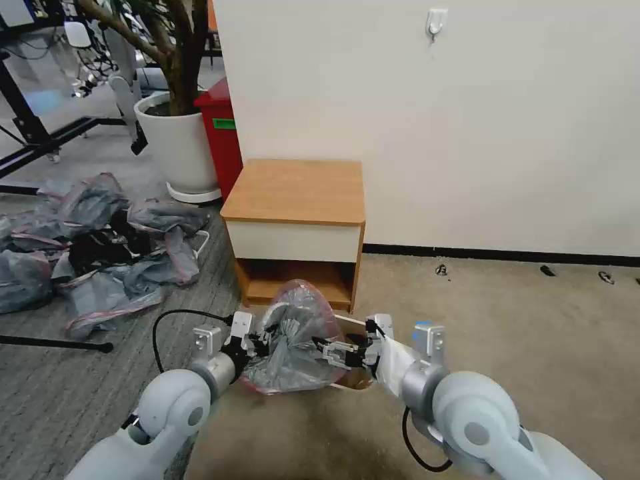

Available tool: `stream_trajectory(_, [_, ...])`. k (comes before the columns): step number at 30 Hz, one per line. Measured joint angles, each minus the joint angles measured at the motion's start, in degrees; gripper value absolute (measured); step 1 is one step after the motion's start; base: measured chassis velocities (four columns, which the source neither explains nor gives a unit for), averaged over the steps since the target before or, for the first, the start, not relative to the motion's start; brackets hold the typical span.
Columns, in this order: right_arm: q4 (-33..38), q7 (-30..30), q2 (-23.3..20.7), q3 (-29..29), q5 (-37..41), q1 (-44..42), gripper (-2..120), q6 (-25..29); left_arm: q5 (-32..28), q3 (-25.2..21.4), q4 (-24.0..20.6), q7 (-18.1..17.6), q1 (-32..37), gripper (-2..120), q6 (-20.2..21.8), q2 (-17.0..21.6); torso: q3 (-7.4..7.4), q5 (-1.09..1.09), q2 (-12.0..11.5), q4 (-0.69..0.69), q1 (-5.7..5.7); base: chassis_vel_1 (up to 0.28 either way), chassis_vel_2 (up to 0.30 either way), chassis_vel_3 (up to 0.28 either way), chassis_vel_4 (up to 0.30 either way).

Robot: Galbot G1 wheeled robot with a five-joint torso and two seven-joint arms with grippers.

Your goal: Pick up the garbage bag from the table and place it over the trash can.

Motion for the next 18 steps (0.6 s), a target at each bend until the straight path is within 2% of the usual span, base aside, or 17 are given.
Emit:
stream_trajectory(5, [-2.75,0.42,-0.10,-2.00,-2.03,2.10,88,0.38,-0.13,-0.20,-0.59,0.00,0.29,3,-0.08,-0.24,0.00,0.00,0.00,0.00,0.00,0.000,0.000,0.000,0.000])
stream_trajectory(13, [-2.57,0.30,-1.27,-2.36,-7.20,1.71,87,0.32,-0.31,-0.37,-0.69,0.14,0.51,3,-0.13,-0.28,0.00,0.00,0.01,0.00,0.00,0.000,0.000,0.000,0.000])
stream_trajectory(18, [-3.21,0.16,-1.85,-2.97,-7.42,2.22,87,0.24,-0.31,-0.37,-0.90,0.17,0.65,3,-0.15,-0.75,-0.01,0.00,0.01,-0.01,0.00,0.000,0.000,0.000,0.000])
